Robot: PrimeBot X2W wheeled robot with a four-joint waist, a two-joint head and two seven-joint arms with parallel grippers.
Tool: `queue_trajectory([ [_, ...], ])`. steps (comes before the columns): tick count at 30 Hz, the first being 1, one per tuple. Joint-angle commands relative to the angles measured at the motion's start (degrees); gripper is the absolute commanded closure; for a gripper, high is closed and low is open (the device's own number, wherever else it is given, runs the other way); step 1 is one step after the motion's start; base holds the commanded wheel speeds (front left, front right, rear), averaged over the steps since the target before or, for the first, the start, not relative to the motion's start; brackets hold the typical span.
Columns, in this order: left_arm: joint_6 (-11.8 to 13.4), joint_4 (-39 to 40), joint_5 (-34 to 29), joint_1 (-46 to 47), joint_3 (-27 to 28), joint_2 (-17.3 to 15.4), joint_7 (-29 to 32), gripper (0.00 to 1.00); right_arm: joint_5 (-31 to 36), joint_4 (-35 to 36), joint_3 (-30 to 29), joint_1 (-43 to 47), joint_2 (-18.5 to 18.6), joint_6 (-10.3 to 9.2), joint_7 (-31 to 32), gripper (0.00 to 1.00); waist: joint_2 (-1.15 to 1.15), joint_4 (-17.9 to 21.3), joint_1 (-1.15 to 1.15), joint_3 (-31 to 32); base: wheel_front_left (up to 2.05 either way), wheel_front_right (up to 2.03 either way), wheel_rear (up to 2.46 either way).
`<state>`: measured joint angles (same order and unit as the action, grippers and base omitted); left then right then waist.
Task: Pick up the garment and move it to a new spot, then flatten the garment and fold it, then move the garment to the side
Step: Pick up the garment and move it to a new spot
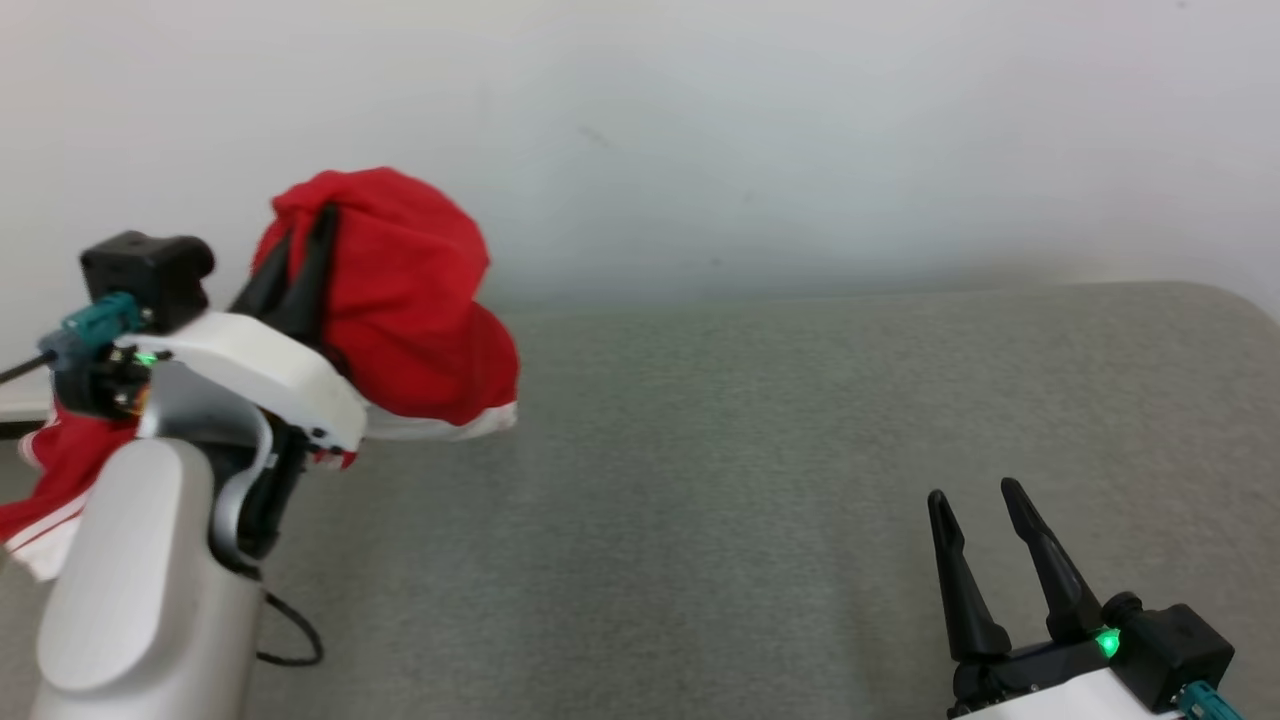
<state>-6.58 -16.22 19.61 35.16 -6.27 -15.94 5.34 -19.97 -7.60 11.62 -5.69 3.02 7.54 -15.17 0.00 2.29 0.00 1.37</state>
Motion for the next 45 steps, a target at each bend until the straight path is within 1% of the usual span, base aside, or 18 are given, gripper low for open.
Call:
queue_trajectory([
  [1,0.2,2.7,1.1,-1.6,-0.2,0.7,0.9,1.0,0.5,0.1,-0.2,0.2,0.1,-0.1,0.0,0.0,0.0,3.3,0.0,0.1,0.0,0.0,0.0],
  [3,0.6,7.3,1.6,-3.1,-0.8,1.5,2.6,1.0,0.6,0.2,-0.3,0.0,0.3,-0.1,0.0,0.0,0.0,5.5,0.0,-0.1,0.0,0.0,0.0],
  [4,0.7,9.3,2.4,-3.8,-1.2,2.5,3.2,1.0,0.6,0.3,-0.7,-0.2,0.5,-0.1,0.0,0.0,0.0,6.5,0.0,-0.2,0.0,0.0,0.0],
  [7,1.4,13.3,3.3,-5.8,-2.1,4.2,4.2,1.0,0.8,0.5,-0.6,-0.9,0.9,-0.1,0.0,0.0,0.0,10.0,0.0,-0.7,0.0,0.0,0.0],
  [10,1.9,14.4,4.2,-7.8,-3.6,6.5,4.1,1.0,0.8,0.6,-0.7,-1.2,1.3,-0.1,0.0,0.0,0.0,13.1,0.0,-1.5,0.0,0.0,0.0],
  [13,2.1,12.9,5.0,-9.4,-4.5,8.5,2.0,1.0,0.5,0.5,-0.3,-1.5,1.6,-0.1,0.0,0.0,0.0,16.1,0.0,-2.5,0.0,0.0,0.0],
  [16,1.9,9.4,5.0,-10.7,-5.9,9.9,-0.6,1.0,0.2,0.5,-0.2,-1.8,1.8,-0.1,0.0,0.0,0.0,18.5,0.0,-3.7,0.0,0.0,0.0],
  [20,1.5,1.7,3.2,-10.8,-8.7,10.9,-4.8,1.0,-0.1,0.5,0.5,-2.5,1.8,-0.1,0.0,0.0,0.0,20.6,0.0,-4.9,0.0,0.0,0.0],
  [24,1.0,-8.4,1.6,-9.0,-12.1,11.8,-9.2,1.0,-0.3,0.3,1.2,-2.7,1.8,-0.1,0.0,0.0,0.0,21.2,0.0,-5.8,0.0,0.0,0.0],
  [28,0.6,-18.4,0.8,-6.3,-15.8,12.5,-13.1,1.0,-0.5,-0.1,2.3,-3.7,1.8,-0.1,0.0,0.0,0.0,20.4,0.0,-6.4,0.0,0.0,0.0],
  [29,0.4,-20.5,1.1,-5.5,-16.5,12.6,-13.9,0.7,-0.5,-0.2,2.6,-3.8,1.8,-0.1,0.0,0.0,0.0,20.1,0.0,-6.6,0.0,0.0,0.0],
  [30,0.2,-22.4,1.4,-4.6,-17.4,12.6,-14.7,0.51,-0.6,-0.3,2.7,-3.9,1.9,-0.1,0.0,0.0,0.0,19.7,0.0,-6.7,0.0,0.0,0.0],
  [31,0.1,-24.1,1.8,-3.8,-17.9,12.7,-15.5,0.0,-0.6,-0.3,2.8,-4.0,1.8,-0.1,0.0,0.0,0.0,19.3,0.0,-6.8,0.0,0.0,0.0],
  [33,-0.2,-26.5,2.7,-2.4,-19.2,12.9,-16.8,0.0,-0.6,-0.4,2.8,-4.2,1.7,-0.1,0.0,0.0,0.0,18.2,0.0,-6.8,0.0,0.0,0.0],
  [36,-0.4,-27.4,4.8,-0.8,-21.5,13.0,-18.6,0.0,-0.6,-0.6,2.4,-3.8,1.9,-0.1,0.0,0.0,0.0,16.1,0.0,-6.3,0.0,0.0,0.0],
  [40,-0.3,-25.7,5.6,0.0,-23.0,12.9,-19.8,0.0,-0.3,-0.5,1.7,-3.0,2.3,-0.1,0.0,0.0,0.0,12.8,0.0,-5.2,0.0,0.0,0.0],
  [43,0.1,-23.3,5.5,-0.7,-22.7,12.8,-20.3,0.0,-0.1,-0.3,1.3,-2.4,2.6,-0.1,0.0,0.0,0.0,10.1,0.0,-4.3,0.0,0.0,0.0],
  [45,0.6,-21.0,5.3,-2.0,-22.1,12.1,-20.5,0.0,0.0,-0.2,1.1,-2.0,2.8,-0.1,0.0,0.0,0.0,8.3,0.0,-3.6,0.0,0.0,0.0],
])
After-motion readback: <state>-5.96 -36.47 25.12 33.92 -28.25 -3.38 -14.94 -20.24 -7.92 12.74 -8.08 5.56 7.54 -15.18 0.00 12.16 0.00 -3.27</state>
